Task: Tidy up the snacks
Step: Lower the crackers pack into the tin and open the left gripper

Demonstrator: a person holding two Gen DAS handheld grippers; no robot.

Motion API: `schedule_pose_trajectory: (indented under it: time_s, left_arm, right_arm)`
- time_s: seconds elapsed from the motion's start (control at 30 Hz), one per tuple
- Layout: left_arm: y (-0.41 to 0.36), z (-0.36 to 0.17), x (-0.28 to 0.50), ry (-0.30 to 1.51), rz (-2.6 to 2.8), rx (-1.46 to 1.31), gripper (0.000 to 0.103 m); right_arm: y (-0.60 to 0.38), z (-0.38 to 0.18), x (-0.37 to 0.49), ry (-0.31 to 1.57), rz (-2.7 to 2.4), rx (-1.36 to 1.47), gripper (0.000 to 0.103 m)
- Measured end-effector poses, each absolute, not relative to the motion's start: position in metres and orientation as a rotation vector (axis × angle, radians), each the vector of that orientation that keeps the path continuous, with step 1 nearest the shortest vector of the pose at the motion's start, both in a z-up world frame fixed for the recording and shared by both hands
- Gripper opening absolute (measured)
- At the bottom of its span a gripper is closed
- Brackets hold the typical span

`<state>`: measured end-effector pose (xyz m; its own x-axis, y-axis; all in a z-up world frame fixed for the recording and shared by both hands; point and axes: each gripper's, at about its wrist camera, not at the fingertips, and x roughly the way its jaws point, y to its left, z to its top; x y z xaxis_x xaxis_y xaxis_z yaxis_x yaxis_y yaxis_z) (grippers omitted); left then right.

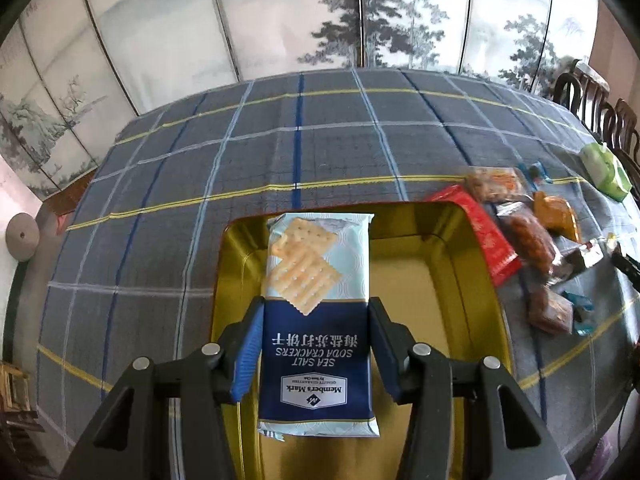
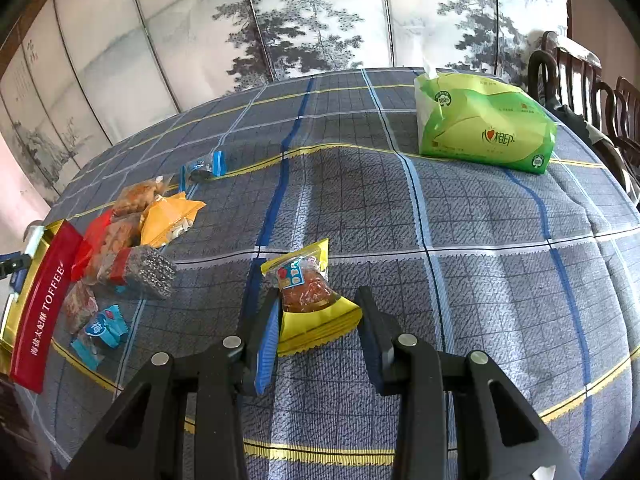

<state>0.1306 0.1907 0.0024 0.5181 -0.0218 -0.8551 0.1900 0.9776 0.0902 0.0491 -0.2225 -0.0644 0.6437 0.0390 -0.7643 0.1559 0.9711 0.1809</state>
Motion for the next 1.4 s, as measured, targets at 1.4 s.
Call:
schedule_pose_trajectory:
  time_s: [1.4]
  left_arm:
    - [0.194,0.063,0.002,0.862,-0.082,-0.108,0.062]
  right_arm:
    - [-0.223,-0.055,0.040,0.838,-0.044,0.297,0.034]
